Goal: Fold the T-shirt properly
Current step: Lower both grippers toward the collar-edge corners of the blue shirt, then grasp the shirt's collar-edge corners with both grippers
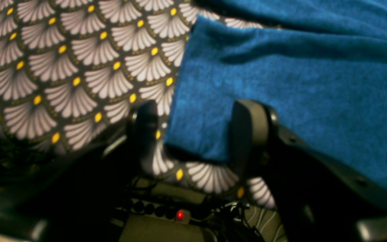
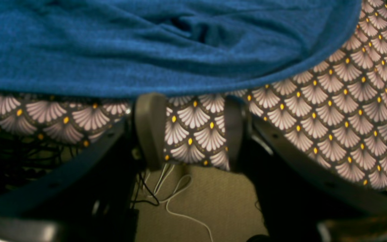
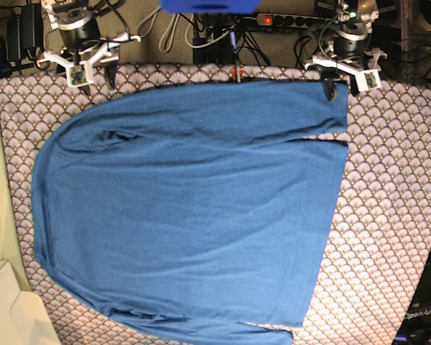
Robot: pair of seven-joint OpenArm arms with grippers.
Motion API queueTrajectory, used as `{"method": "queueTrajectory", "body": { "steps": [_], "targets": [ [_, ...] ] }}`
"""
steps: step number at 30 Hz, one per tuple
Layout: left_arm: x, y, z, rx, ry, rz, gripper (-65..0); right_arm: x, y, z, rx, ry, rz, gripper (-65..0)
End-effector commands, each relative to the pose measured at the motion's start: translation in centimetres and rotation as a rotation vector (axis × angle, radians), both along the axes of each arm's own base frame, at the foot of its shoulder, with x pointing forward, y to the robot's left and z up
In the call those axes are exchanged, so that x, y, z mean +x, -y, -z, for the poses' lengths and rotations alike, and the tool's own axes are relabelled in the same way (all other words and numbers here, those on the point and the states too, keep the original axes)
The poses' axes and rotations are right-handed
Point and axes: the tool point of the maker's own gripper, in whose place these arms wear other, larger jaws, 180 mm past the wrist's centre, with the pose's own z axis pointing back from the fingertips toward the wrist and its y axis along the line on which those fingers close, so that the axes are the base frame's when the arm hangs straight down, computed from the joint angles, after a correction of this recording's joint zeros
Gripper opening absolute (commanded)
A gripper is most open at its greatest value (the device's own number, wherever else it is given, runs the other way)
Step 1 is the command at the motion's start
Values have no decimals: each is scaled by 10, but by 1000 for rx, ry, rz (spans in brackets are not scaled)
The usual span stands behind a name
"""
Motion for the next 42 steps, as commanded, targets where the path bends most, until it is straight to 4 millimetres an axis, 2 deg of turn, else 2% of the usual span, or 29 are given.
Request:
{"method": "queueTrajectory", "body": {
  "steps": [1, 4, 12, 13, 15, 17, 23, 36, 42],
  "targets": [
    [-2, -1, -1, 1, -3, -1, -308, 3, -1, -7, -2, 30, -10, -356],
    [-4, -2, 2, 1, -11, -2, -356, 3, -1, -8, -2, 31, -10, -356],
    [-7, -4, 7, 1, -27, -7, -639, 4, -1, -8, -2, 33, -10, -356],
    [-8, -4, 8, 1, -29, -8, -650, 4, -1, -8, -2, 34, -10, -356],
    [-7, -4, 7, 1, -26, -7, -642, 10, -1, -10, -2, 48, -10, -356],
    [-7, -3, 5, 1, -21, -5, -642, 8, 1, -2, -5, 23, -5, -356],
    [-3, -2, -3, 3, 1, -1, -642, 20, 8, 12, -15, -15, 15, -356],
    [-2, -1, -4, 3, 4, 0, -642, 44, 27, 38, -48, -41, 24, -356],
    [-2, -1, -4, 3, 4, 0, -642, 48, 31, 47, -50, -55, 31, -356]
  ]
}}
